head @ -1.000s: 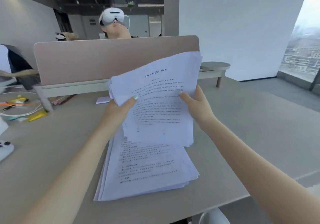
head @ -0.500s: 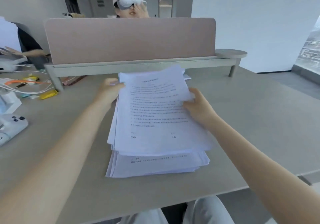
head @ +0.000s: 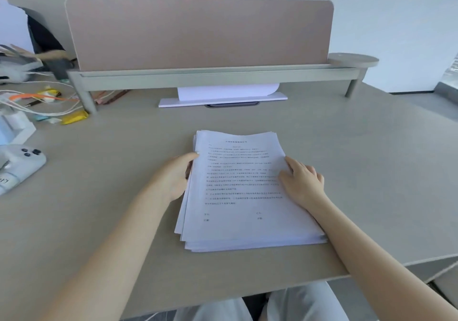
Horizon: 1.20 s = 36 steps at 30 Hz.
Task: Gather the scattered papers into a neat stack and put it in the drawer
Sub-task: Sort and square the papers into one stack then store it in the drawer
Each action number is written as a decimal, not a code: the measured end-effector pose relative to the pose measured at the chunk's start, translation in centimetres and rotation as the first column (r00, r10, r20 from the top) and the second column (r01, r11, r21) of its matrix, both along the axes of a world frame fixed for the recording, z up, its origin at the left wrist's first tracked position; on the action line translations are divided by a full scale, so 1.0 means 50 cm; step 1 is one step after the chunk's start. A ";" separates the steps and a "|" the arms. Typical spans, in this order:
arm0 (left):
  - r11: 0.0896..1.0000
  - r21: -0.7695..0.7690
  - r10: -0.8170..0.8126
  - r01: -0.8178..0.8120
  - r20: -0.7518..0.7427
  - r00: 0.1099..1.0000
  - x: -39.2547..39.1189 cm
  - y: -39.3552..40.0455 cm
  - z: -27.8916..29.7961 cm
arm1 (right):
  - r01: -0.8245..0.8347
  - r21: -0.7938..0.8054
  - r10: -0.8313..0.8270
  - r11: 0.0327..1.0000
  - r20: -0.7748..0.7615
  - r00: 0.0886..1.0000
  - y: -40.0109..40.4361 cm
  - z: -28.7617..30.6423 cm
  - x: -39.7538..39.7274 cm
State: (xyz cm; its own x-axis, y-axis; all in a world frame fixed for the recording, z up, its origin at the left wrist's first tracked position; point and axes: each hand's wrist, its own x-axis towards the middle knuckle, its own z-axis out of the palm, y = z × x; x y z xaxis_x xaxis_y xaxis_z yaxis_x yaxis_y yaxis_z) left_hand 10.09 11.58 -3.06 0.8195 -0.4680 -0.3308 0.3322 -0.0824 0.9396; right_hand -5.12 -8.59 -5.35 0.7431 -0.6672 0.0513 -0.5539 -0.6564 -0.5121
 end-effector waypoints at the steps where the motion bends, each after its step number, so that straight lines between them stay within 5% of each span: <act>1: 1.000 -0.016 0.005 -0.006 -0.019 1.000 -0.001 -0.003 -0.004 | 0.000 -0.004 0.000 1.000 0.008 1.000 -0.002 -0.002 -0.002; 11: 0.996 0.079 -0.032 0.035 -0.042 0.999 -0.021 -0.003 0.018 | -0.016 -0.006 0.016 1.000 0.038 0.999 -0.006 -0.015 -0.009; 18: 0.939 0.292 -0.241 0.184 0.172 0.955 -0.051 -0.014 0.030 | -0.004 0.003 0.004 1.000 0.055 0.998 0.001 -0.009 -0.018; 24: 0.941 0.022 -0.333 0.338 -0.123 0.935 -0.061 -0.005 0.018 | -0.060 0.051 0.059 0.997 0.015 0.998 0.000 0.001 -0.030; 26: 0.939 -0.037 -0.343 0.341 -0.127 0.930 -0.071 -0.005 0.009 | -0.109 0.166 0.087 0.980 0.131 0.987 -0.009 0.006 -0.039; 31: 0.902 -0.246 -0.381 0.355 -0.067 0.922 -0.087 -0.020 0.026 | -0.112 0.704 -0.214 0.701 0.358 0.909 -0.074 0.058 -0.040; 36: 0.894 -0.178 -0.395 0.412 0.122 0.911 -0.110 -0.052 0.086 | -0.319 0.876 -0.135 0.363 0.388 0.912 -0.098 0.117 -0.063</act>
State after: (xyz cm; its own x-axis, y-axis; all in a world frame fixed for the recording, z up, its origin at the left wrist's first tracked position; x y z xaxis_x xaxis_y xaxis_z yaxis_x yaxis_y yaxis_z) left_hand 4.59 8.98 1.23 0.5663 -0.8123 -0.1395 0.2323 -0.0050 0.9726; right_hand -8.25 -13.51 0.52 0.8772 -0.3894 -0.2809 -0.1631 0.3087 -0.9371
